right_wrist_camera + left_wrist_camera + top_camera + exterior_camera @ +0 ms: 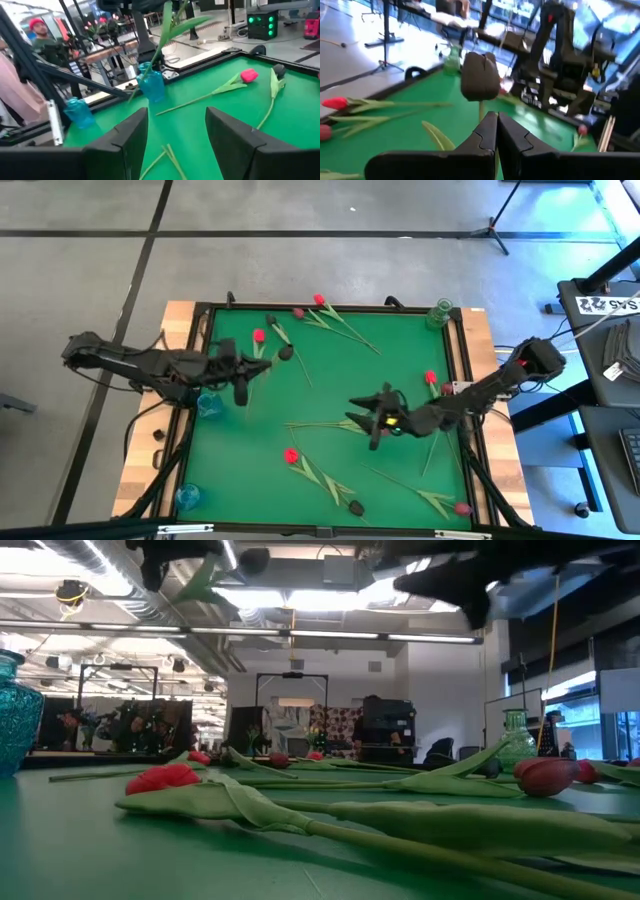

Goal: Sort flowers into vase by color
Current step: Put the black tulip into the top blue vase

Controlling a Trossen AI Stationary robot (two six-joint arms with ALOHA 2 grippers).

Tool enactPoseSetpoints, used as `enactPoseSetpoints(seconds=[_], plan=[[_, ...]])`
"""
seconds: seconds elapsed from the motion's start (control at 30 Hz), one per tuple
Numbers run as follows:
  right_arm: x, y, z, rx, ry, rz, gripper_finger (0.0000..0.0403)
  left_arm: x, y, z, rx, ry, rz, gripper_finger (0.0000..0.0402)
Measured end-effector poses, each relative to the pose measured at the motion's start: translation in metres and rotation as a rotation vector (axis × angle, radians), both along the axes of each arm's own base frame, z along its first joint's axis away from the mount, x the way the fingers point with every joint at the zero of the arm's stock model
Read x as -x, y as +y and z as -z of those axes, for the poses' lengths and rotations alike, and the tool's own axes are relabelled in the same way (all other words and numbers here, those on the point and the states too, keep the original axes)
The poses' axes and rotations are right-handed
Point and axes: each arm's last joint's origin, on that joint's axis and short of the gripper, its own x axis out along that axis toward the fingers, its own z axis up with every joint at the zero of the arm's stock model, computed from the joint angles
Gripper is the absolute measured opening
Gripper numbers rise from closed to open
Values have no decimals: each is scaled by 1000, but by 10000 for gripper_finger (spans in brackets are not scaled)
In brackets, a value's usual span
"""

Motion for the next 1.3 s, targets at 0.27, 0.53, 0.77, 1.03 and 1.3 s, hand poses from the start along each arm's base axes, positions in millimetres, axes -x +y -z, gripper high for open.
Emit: enactPoseSetpoints(seconds=[0.27,0.53,0.77,1.03,1.3], plan=[[-28,-13,17,-6,57,14,198,-50,-14,52,30,238,-10,0],[-28,-12,16,-16,57,-33,198,-96,-23,121,24,397,-92,0],[-28,-11,17,-29,69,-56,198,-107,-22,162,73,474,-175,42],[-27,-11,19,-30,85,-55,198,-110,-16,168,118,472,-205,126],[-27,-11,20,-30,90,-62,198,-113,-17,182,96,521,-180,156]])
